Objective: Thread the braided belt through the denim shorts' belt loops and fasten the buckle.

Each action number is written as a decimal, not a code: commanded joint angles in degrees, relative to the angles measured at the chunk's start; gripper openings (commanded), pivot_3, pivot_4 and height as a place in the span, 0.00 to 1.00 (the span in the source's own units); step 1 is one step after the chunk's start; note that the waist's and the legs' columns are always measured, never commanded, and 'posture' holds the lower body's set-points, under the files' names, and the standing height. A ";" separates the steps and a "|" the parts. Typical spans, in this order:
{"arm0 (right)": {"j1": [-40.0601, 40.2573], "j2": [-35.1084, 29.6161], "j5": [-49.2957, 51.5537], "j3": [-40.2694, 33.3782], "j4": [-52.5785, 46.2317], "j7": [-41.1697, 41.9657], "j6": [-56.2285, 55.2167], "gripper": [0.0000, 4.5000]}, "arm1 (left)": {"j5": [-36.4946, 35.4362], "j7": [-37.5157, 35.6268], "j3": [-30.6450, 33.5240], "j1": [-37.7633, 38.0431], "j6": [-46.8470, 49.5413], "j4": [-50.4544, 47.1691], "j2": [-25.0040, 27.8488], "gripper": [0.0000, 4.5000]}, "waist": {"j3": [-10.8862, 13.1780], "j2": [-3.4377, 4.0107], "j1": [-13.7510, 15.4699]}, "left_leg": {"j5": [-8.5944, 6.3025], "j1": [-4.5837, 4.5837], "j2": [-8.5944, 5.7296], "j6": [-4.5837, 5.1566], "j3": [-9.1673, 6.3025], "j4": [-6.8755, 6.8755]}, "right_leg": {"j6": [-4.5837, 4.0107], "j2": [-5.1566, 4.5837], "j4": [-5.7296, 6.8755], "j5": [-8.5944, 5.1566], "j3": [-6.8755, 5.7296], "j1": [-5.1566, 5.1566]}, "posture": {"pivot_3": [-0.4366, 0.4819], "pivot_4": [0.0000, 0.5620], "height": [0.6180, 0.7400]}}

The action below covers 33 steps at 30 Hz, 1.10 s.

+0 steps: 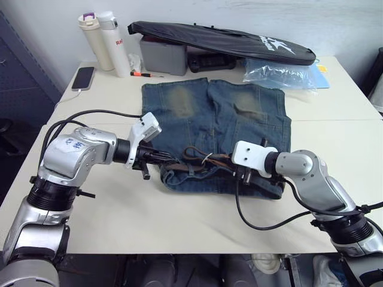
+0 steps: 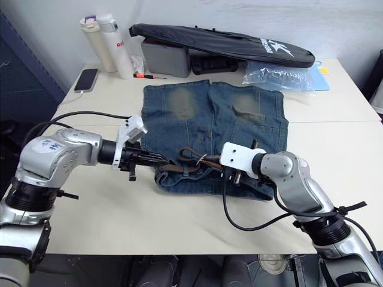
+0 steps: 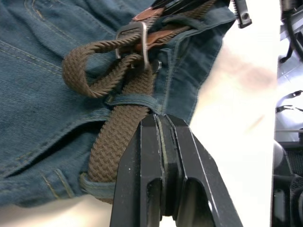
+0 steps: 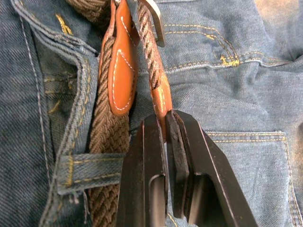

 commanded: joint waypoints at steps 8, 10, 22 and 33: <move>1.39 -0.43 -0.73 -1.79 -4.07 -1.13 0.86 0.00 | 7.10 -0.68 -9.07 3.03 -4.60 1.06 -2.27 0.01 | 0.00 0.01 -0.10 | -0.01 0.00 0.03 0.02 0.06 -0.04 | 0.00 0.02 -0.01 0.00 0.05 -0.04 | 0.48 0.27 1.00; 1.74 -0.73 -0.61 -2.03 -4.73 -1.01 1.32 0.00 | 8.00 -1.61 -10.49 4.05 -5.01 0.29 -1.35 0.01 | -0.01 0.01 -0.05 | -0.01 0.00 0.03 0.01 0.06 -0.02 | 0.00 0.02 0.00 0.00 0.05 -0.04 | 0.48 0.27 1.00; 11.37 -16.87 0.89 -16.59 -3.38 -0.35 -20.59 0.00 | 20.78 -2.10 -16.01 6.63 -18.24 9.40 3.75 0.01 | -0.40 0.04 -0.25 | -0.26 0.16 0.14 0.37 0.36 0.02 | -0.05 0.07 -0.15 -0.02 0.21 0.07 | 0.48 0.27 1.00; 34.56 -21.46 2.21 -34.19 -2.28 2.10 -32.56 0.00 | 20.83 -4.23 -13.60 6.69 -20.50 13.80 2.82 0.01 | -0.56 0.02 0.04 | -0.49 0.15 0.48 0.27 0.55 0.30 | -0.26 0.47 -0.08 -0.04 0.45 0.21 | 0.48 0.27 1.00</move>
